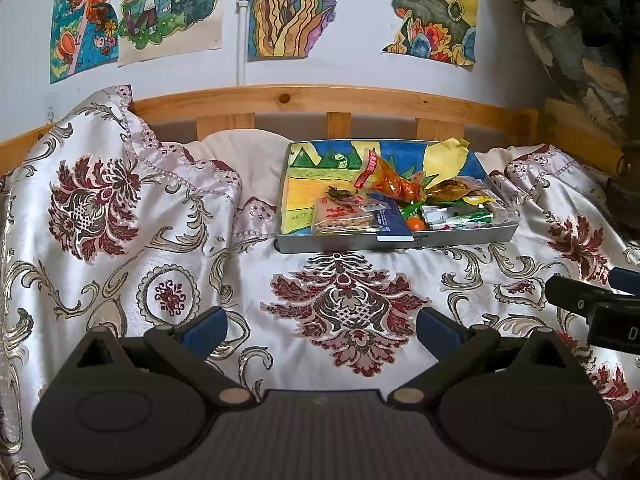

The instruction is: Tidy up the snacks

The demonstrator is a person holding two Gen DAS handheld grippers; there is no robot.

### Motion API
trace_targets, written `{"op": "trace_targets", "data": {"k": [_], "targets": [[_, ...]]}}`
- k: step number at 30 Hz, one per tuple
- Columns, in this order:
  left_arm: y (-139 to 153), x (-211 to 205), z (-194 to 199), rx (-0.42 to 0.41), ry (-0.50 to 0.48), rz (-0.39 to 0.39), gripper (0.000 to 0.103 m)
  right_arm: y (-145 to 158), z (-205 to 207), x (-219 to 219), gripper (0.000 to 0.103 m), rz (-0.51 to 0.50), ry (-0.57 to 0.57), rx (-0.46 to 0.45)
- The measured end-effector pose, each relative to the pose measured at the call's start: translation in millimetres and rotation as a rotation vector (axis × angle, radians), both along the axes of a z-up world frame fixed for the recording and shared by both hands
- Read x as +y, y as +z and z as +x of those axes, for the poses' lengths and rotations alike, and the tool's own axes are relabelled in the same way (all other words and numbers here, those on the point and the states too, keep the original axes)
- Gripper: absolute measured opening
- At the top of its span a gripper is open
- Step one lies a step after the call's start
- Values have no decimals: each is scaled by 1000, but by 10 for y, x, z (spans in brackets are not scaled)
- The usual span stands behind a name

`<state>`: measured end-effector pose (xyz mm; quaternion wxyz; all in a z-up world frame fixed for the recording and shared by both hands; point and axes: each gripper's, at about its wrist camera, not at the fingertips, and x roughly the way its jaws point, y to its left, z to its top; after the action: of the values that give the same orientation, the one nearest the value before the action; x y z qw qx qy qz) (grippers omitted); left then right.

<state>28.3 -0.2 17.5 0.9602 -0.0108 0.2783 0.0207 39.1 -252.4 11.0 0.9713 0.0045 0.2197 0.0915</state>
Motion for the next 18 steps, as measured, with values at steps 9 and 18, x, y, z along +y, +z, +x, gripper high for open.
{"op": "trace_targets", "data": {"k": [9,18], "targets": [[2,3,-4,1,3,0,102,10,24,-2,102,-1,-1,1],[3,-2,-7,0,4,1,102,7,12,4,102,-1,-1,2]]}}
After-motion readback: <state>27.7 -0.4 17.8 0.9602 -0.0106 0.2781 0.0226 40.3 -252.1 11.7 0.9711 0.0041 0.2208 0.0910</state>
